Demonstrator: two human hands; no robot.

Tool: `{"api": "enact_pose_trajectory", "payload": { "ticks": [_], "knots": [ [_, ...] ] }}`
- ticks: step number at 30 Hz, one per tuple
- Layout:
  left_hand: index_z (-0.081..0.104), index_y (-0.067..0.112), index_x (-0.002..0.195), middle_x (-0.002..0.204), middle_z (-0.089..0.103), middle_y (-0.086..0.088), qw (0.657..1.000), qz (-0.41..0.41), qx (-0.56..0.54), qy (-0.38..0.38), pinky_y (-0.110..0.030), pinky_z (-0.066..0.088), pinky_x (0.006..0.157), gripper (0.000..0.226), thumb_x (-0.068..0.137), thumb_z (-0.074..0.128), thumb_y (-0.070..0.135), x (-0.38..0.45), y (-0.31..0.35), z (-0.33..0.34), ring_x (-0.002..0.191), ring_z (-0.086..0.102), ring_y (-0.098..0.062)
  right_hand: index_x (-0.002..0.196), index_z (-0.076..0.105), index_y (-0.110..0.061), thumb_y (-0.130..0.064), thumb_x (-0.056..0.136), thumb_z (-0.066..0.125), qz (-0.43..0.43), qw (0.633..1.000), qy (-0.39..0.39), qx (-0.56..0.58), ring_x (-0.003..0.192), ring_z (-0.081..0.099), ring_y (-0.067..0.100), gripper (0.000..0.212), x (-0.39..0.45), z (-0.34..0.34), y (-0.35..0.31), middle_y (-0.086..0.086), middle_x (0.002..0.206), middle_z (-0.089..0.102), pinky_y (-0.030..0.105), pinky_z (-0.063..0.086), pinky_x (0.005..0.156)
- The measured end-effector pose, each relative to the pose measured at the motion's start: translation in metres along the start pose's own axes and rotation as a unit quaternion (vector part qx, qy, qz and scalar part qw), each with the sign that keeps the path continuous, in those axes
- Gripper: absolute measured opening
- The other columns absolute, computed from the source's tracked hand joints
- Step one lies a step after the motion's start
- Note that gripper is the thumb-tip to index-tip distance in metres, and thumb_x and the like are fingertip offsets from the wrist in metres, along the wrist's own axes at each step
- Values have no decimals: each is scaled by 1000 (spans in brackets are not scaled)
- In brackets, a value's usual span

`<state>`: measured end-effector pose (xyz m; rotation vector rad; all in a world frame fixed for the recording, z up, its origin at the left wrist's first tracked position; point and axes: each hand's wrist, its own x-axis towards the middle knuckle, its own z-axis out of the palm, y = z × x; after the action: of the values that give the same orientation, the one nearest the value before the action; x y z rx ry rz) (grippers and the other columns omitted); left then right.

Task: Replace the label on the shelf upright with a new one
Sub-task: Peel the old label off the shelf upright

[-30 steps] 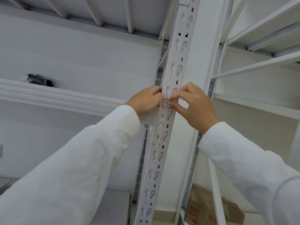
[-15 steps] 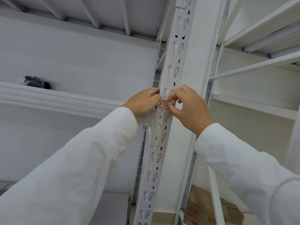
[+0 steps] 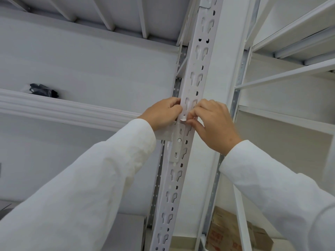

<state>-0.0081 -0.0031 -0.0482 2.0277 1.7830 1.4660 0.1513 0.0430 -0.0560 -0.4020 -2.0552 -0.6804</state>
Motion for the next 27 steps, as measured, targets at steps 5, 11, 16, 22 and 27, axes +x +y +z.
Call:
{"api": "enact_pose_trajectory", "payload": {
  "ticks": [5, 11, 16, 22, 27],
  "knots": [
    [57, 25, 124, 118, 67, 0, 1000, -2, -5, 0, -47, 45, 102, 59, 71, 33, 37, -1, 1, 0, 110, 61, -24, 91, 67, -21, -31, 83, 60, 24, 998, 33, 52, 77, 49, 16, 15, -4, -1, 3, 0, 85, 60, 25, 29, 73],
    [56, 27, 126, 123, 66, 1, 1000, -8, -3, 0, -48, 44, 104, 62, 70, 33, 39, -2, 3, 0, 113, 60, -25, 94, 66, -20, -24, 80, 67, 57, 996, 29, 64, 81, 48, 18, 15, -1, 2, 9, 2, 90, 57, 35, 42, 73],
    [56, 26, 125, 121, 66, 2, 1000, -8, 2, 0, -48, 44, 103, 61, 70, 33, 39, -4, 4, -1, 112, 60, -25, 82, 66, -17, -20, 82, 65, 46, 997, 30, 50, 78, 48, 19, 2, -1, 1, 9, 2, 85, 56, 32, 40, 69],
    [55, 26, 128, 119, 67, 1, 1000, -9, 1, 7, -47, 45, 102, 64, 69, 33, 40, -3, 2, 0, 111, 61, -24, 76, 63, -16, -17, 79, 61, 18, 999, -10, 50, 71, 48, 16, 4, -6, 0, 3, 1, 80, 58, 23, 37, 61],
    [54, 25, 128, 120, 66, 1, 1000, -7, 2, 5, -47, 44, 103, 66, 68, 34, 42, -3, 2, 0, 111, 61, -25, 75, 65, -18, -18, 76, 63, 17, 997, -44, 57, 69, 47, 11, 2, -4, -4, 5, 0, 80, 59, 17, 32, 55]
  ]
}}
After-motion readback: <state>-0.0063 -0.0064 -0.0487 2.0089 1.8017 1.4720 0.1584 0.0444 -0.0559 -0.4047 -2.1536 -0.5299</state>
